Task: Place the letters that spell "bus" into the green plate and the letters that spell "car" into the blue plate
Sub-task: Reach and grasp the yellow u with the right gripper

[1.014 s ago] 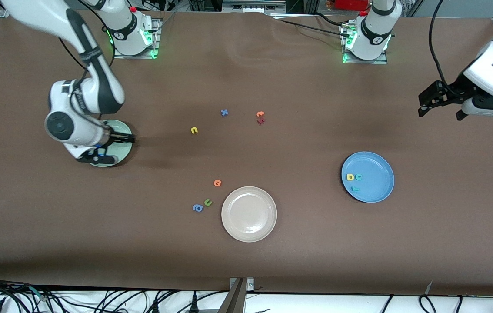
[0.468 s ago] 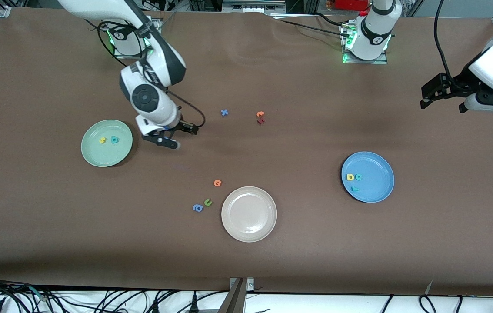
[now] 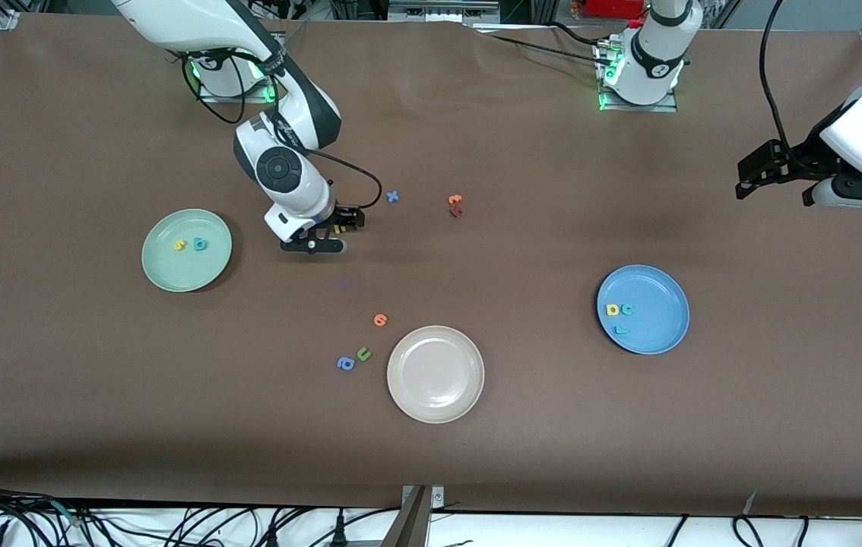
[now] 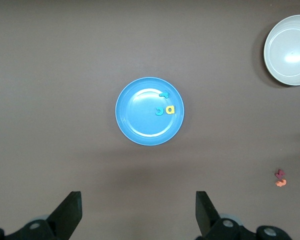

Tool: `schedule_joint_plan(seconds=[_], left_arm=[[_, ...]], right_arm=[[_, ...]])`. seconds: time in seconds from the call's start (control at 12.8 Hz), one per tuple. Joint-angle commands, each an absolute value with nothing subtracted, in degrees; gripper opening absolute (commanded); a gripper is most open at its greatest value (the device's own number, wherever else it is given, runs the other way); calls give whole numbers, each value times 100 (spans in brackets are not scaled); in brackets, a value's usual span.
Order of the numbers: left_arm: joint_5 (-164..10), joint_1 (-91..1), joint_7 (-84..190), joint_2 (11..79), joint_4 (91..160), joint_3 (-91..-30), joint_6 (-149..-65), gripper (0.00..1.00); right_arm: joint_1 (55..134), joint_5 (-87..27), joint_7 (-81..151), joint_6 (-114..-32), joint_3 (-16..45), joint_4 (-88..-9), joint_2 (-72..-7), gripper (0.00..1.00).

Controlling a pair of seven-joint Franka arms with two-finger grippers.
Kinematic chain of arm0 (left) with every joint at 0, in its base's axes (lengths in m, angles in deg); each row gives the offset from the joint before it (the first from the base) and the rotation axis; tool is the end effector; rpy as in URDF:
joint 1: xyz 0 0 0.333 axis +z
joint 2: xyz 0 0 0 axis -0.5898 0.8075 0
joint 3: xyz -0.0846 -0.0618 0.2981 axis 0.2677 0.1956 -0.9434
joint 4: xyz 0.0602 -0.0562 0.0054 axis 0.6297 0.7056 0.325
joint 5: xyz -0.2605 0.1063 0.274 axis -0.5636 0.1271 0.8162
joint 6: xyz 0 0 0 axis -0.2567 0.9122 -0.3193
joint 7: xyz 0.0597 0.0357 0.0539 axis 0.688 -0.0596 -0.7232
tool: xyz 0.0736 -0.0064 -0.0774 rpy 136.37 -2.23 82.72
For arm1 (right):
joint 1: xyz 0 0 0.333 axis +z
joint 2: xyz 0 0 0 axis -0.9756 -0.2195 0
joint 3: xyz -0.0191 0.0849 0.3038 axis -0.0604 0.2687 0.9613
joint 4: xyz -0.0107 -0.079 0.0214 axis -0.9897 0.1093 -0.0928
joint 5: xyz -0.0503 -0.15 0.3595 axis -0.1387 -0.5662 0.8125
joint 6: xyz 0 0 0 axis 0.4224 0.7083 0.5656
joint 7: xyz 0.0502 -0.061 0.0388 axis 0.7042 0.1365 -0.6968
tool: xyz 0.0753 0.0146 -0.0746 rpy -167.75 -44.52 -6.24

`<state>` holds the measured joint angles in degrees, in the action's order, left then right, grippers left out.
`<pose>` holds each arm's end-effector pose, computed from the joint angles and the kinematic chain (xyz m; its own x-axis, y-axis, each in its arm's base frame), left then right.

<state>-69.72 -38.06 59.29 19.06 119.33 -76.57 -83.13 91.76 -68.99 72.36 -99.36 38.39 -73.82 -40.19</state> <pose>0.5550 -0.0413 0.6072 0.9977 -0.0673 0.0031 -0.0674 -0.9972 0.0336 0.4621 0.3052 0.1988 0.9898 0.0243 -0.1407 0.0185 -0.9989 -0.0425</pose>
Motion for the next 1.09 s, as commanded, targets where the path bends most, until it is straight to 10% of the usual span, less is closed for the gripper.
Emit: schedule_joint_plan(seconds=[0.0, 1.01], left_arm=[[-6910, -3869, 5958, 1980, 11758, -7680, -8160, 100], [-6435, -3808, 5650, 1927, 11996, -7364, -8037, 100]], right_arm=[[9226, -7062, 6836, -10301, 3841, -7642, -3963, 83], [9332, -7406, 6879, -10680, 3727, -7660, -4288, 51]])
